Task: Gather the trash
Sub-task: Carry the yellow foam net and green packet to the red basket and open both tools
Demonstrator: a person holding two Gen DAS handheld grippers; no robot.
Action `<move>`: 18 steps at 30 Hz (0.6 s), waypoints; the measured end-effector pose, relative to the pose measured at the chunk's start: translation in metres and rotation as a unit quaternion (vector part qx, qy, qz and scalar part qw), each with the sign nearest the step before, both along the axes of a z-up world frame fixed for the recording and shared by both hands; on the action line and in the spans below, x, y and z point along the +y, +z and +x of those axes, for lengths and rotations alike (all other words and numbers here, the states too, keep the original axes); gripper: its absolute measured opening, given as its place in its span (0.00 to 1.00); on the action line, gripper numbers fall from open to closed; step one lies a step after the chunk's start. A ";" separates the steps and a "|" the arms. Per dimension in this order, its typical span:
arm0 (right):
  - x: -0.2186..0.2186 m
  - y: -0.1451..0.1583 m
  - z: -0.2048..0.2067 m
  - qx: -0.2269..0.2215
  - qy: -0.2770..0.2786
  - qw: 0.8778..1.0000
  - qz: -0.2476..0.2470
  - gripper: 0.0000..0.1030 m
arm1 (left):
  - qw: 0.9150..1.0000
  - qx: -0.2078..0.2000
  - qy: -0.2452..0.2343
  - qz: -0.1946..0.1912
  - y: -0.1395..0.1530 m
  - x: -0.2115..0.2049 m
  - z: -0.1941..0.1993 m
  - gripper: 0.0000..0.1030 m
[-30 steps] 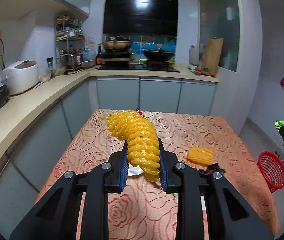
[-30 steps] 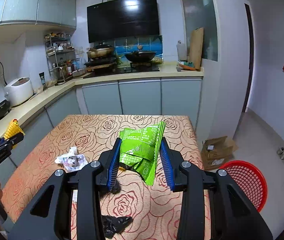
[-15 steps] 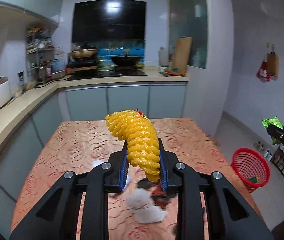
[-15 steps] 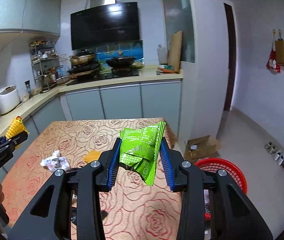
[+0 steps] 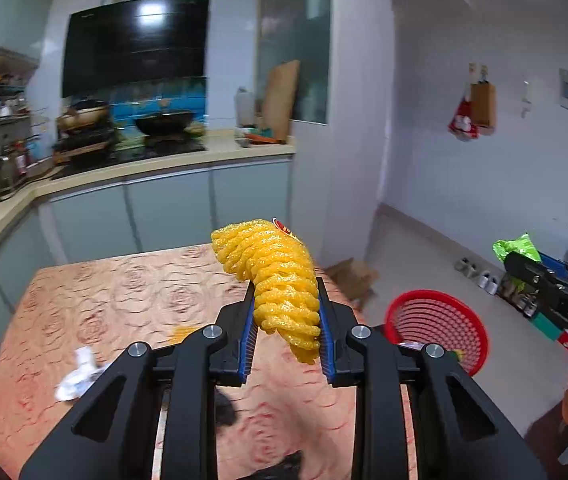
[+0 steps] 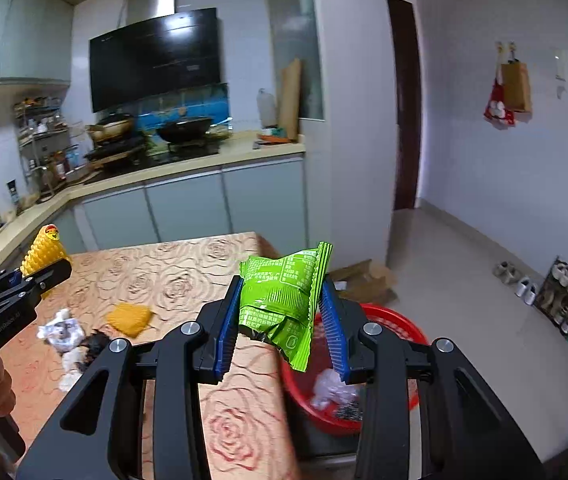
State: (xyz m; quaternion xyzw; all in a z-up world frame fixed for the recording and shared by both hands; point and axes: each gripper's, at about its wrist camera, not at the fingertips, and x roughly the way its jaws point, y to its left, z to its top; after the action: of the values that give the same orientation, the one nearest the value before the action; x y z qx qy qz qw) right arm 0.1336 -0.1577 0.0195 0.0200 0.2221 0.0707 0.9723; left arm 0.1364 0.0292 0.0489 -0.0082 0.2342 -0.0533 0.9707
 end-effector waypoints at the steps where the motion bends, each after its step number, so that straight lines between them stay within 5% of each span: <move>1: -0.006 -0.002 0.001 0.002 -0.007 1.000 0.000 0.36 | 1.000 0.002 -0.007 -0.001 -0.001 -0.006 0.005 0.24; 18: -0.078 -0.055 0.031 0.068 -0.078 0.995 -0.001 0.36 | 0.990 0.060 -0.131 0.008 -0.049 -0.114 0.068 0.24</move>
State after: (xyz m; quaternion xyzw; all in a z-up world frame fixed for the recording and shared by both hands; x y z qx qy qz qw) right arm 0.1647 -0.2353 -0.0353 0.0407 0.2859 -0.0068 0.9574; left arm 0.2041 -0.0852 -0.0004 0.0272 0.2920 -0.1774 0.9394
